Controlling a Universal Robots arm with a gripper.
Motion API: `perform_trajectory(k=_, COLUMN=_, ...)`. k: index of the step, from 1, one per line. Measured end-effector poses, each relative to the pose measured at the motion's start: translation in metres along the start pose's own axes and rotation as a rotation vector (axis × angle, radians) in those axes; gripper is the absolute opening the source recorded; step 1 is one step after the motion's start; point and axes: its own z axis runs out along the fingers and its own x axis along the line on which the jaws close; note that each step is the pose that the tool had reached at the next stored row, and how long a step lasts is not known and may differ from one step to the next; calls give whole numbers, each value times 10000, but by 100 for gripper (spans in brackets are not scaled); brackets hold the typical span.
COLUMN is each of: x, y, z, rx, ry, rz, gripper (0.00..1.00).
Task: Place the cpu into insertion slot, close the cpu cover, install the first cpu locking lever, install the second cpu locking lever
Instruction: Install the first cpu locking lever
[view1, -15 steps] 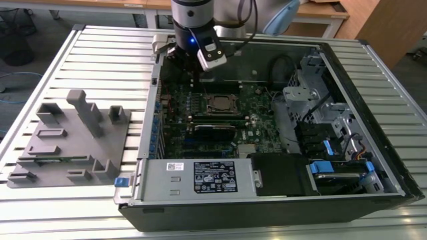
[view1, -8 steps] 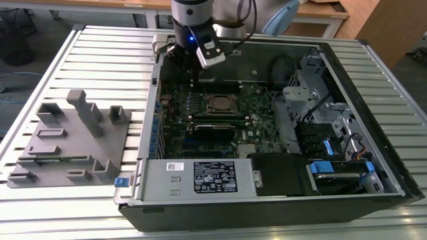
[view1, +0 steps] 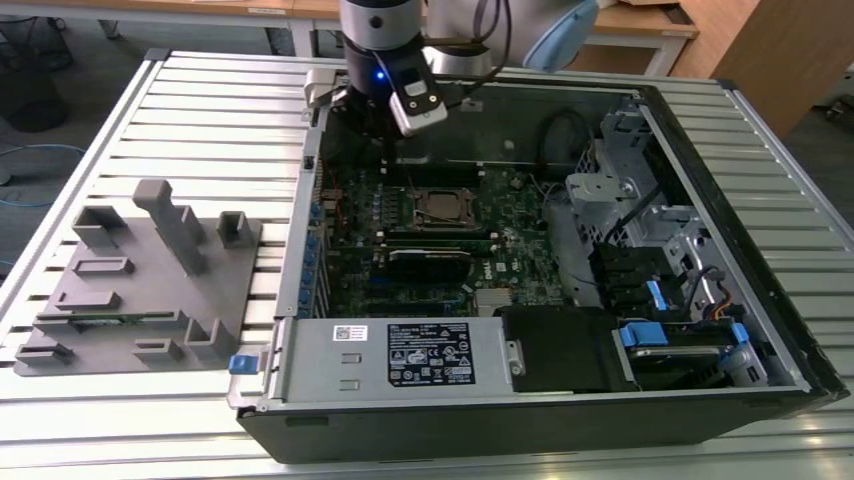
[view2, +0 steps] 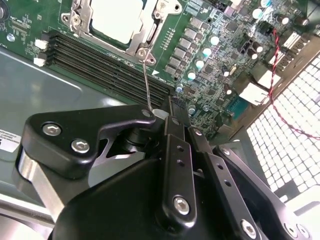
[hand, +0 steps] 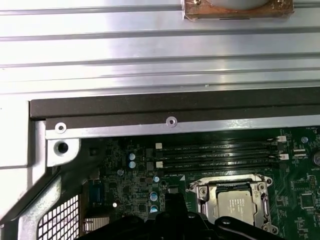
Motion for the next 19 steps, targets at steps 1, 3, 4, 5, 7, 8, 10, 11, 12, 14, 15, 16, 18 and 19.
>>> perform_trajectory(k=1, x=7, y=2, z=1, rx=-3, ry=-1, rz=0, gripper=11)
perform_trajectory(k=3, x=14, y=6, z=3, rx=-11, ry=0, rz=1, gripper=11)
perform_trajectory(k=4, x=15, y=9, z=5, rx=-17, ry=0, rz=1, gripper=11)
perform_trajectory(k=5, x=15, y=12, z=7, rx=-22, ry=0, rz=1, gripper=11)
perform_trajectory(k=7, x=17, y=24, z=11, rx=-34, ry=2, rz=2, gripper=11)
perform_trajectory(k=8, x=18, y=32, z=14, rx=-39, ry=3, rz=3, gripper=11)
perform_trajectory(k=10, x=19, y=49, z=19, rx=-47, ry=3, rz=3, gripper=11)
perform_trajectory(k=11, x=20, y=57, z=22, rx=-52, ry=3, rz=3, gripper=11)
perform_trajectory(k=12, x=20, y=65, z=25, rx=-57, ry=3, rz=3, gripper=11)
perform_trajectory(k=14, x=22, y=81, z=31, rx=-63, ry=3, rz=3, gripper=11)
perform_trajectory(k=15, x=23, y=89, z=36, rx=-63, ry=3, rz=3, gripper=11)
perform_trajectory(k=16, x=23, y=95, z=40, rx=-62, ry=3, rz=2, gripper=11)
perform_trajectory(k=18, x=25, y=107, z=50, rx=-63, ry=4, rz=1, gripper=11)
perform_trajectory(k=19, x=25, y=112, z=54, rx=-63, ry=4, rz=0, gripper=11)
